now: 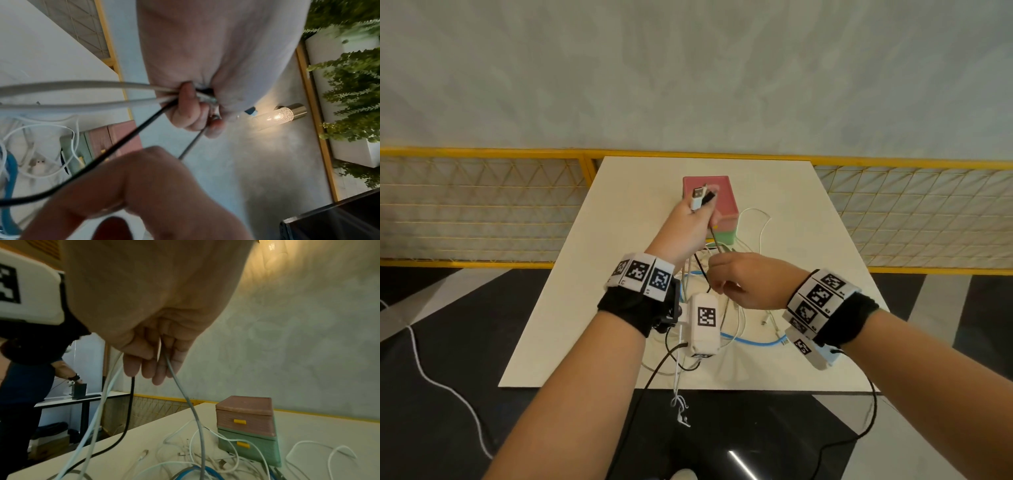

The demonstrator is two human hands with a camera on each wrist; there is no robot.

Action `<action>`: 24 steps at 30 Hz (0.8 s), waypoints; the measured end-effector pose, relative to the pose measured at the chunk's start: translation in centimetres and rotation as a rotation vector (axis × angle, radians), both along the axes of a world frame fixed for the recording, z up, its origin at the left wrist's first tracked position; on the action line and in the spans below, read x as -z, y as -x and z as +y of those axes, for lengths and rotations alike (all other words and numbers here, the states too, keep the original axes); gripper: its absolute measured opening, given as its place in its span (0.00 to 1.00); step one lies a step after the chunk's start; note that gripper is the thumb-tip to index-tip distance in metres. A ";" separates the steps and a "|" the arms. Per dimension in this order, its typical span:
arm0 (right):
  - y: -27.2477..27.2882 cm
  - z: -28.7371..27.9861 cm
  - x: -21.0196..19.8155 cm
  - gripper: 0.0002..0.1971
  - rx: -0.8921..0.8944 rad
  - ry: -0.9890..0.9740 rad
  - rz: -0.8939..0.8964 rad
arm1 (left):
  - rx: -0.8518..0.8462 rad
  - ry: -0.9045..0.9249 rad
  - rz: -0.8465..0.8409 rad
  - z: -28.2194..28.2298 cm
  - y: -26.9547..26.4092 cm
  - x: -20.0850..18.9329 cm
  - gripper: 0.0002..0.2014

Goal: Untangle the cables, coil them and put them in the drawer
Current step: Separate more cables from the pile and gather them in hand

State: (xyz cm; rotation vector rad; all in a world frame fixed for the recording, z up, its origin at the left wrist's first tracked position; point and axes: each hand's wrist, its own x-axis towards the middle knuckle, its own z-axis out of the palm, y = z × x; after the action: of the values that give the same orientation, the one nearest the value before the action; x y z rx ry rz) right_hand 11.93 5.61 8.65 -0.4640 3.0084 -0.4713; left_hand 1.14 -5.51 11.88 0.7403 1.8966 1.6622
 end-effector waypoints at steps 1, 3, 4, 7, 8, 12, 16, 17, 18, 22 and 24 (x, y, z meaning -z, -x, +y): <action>-0.2 0.0 0.0 0.10 -0.009 0.050 0.028 | -0.002 -0.032 -0.021 -0.1 0.1 0.0 0.12; -0.5 -0.2 0.0 0.17 -0.020 0.107 0.106 | -0.004 -0.100 -0.045 -0.4 0.2 -0.1 0.14; -0.6 -0.3 0.1 0.22 -0.002 0.106 0.151 | -0.009 -0.133 -0.052 -0.6 0.3 -0.1 0.15; -0.6 -0.7 0.8 0.27 0.065 0.180 0.345 | -0.033 -0.216 -0.119 -0.9 0.0 -0.4 0.16; -0.5 -0.7 1.0 0.27 0.081 0.246 0.400 | -0.041 -0.249 -0.152 -1.0 -0.1 -0.6 0.16; -0.3 -0.5 0.6 0.29 0.163 0.416 0.380 | -0.095 -0.321 -0.070 -1.3 0.0 -1.0 0.15; -0.3 -0.8 0.1 0.34 0.162 0.400 0.387 | -0.159 -0.373 -0.064 -2.2 0.3 -2.0 0.14; -0.5 -0.7 0.0 0.34 0.135 0.394 0.391 | -0.183 -0.390 -0.075 -2.6 0.5 -2.4 0.14; -0.7 -0.5 0.0 0.33 0.120 0.374 0.397 | -0.213 -0.408 -0.086 -3.1 0.8 -2.7 0.14; -2.0 1.9 1.0 0.19 0.274 0.424 0.367 | -0.320 -0.508 -0.151 -5.7 2.4 -4.6 0.14; -2.8 3.5 1.6 0.12 0.417 0.409 0.267 | -0.338 -0.490 -0.083 -7.3 2.8 -5.2 0.09</action>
State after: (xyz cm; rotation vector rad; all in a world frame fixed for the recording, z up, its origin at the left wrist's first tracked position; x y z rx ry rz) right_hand 14.71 9.10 7.07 0.1091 3.2657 -1.1502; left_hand -1.62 -12.77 17.12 0.5326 1.6347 2.3783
